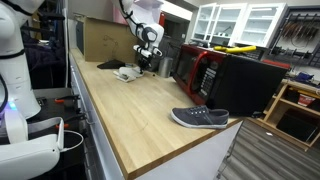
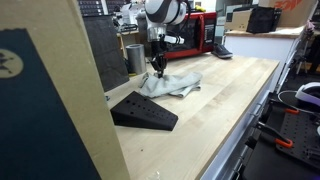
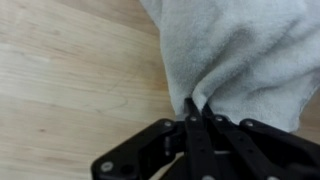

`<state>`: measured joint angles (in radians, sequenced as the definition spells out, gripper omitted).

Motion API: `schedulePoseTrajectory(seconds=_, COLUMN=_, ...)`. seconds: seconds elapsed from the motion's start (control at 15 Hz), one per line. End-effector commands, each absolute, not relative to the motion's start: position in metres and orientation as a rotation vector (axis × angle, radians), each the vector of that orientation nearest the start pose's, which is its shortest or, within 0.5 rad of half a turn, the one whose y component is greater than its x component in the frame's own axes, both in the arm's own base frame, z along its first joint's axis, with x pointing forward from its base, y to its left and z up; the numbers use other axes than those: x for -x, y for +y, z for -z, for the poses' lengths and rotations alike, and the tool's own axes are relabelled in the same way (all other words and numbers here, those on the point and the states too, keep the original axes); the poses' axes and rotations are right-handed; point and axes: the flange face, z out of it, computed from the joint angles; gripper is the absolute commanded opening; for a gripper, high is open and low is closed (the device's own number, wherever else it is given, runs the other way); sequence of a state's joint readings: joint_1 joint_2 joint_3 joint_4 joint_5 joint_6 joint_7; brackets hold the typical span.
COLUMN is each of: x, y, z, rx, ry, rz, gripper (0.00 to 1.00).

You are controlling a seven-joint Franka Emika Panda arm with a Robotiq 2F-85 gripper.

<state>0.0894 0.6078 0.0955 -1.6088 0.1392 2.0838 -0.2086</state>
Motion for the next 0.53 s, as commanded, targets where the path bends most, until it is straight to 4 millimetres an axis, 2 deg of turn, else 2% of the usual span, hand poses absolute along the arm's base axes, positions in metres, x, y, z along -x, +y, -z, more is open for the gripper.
schedulePoseTrajectory(seconds=0.0, x=-0.695, y=0.081, z=-0.262, rx=2.971, ry=-0.298, rz=-0.182, gripper=0.01)
schedulePoseTrajectory(seconds=0.13, x=-0.703, y=0.06, z=-0.262, rx=2.974, ry=-0.232, rz=-0.192, gripper=0.01)
schedulePoseTrajectory(seconds=0.2, x=-0.706, y=0.052, z=-0.261, rx=2.969, ry=-0.213, rz=-0.206, gripper=0.28)
schedulePoseTrajectory(seconds=0.4, x=-0.707, y=0.036, z=-0.276, rx=2.945, ry=-0.205, rz=-0.223, gripper=0.46)
schedulePoseTrajectory(seconds=0.47, x=-0.705, y=0.031, z=-0.281, rx=2.935, ry=-0.225, rz=-0.246, gripper=0.55)
